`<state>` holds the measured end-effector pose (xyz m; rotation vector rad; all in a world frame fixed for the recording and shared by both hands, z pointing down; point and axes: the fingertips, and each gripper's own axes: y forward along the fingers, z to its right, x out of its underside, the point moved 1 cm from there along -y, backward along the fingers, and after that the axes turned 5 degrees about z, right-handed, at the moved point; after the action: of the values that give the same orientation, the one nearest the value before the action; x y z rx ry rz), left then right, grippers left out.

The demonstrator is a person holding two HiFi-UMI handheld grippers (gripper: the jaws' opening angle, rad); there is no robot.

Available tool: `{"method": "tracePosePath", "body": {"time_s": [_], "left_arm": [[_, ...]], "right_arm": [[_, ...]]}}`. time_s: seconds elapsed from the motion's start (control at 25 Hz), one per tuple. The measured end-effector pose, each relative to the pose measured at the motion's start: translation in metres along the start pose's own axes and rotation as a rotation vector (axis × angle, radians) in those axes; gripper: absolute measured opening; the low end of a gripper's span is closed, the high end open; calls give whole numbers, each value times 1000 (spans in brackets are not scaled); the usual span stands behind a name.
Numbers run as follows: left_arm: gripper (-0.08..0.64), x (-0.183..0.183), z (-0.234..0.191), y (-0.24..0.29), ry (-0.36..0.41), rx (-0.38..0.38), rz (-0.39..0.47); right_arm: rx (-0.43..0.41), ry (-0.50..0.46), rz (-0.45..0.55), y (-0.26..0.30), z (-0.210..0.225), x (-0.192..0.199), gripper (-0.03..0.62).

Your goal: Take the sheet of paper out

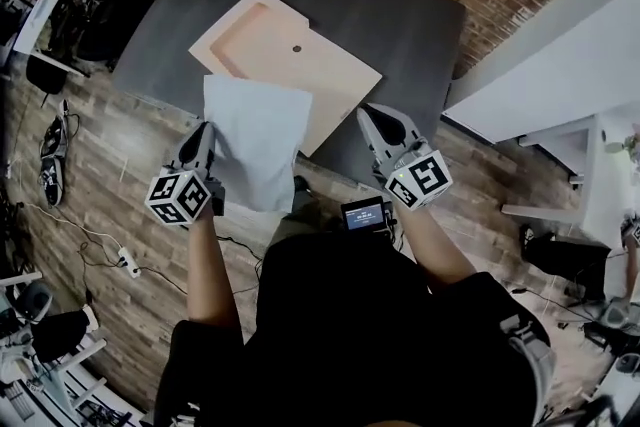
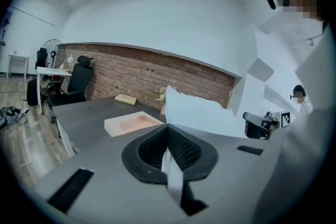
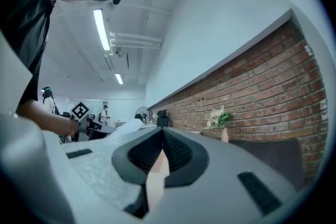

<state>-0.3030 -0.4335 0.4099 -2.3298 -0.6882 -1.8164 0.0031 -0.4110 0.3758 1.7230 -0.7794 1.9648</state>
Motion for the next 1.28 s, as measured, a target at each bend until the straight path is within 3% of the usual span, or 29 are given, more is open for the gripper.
{"method": "tracePosePath", "body": {"time_s": [0.2,0.44,0.64,0.8,1.0,1.28], "left_arm": [[-6,42,29,-60,-44,-54,-20],[-6,71,43,-129,-7,-144,-27],[-6,64,42,-179,29,-198,58],[-6,56,44,-212,56,-191,151],[-6,69,48,-266,40,-155,172],[-6,81,58,-350,98,-138,226]], "right_arm": [[-22,17,-6,-62,-22,1,5],[-35,44,-12,-102,-58,2,5],[-34,46,-24,-115,-92,-4,5],[-12,17,-42,-119,-118,-6,5],[-8,18,-57,-151,-187,2,5],[24,9,-106,-195,-259,23,5]]}}
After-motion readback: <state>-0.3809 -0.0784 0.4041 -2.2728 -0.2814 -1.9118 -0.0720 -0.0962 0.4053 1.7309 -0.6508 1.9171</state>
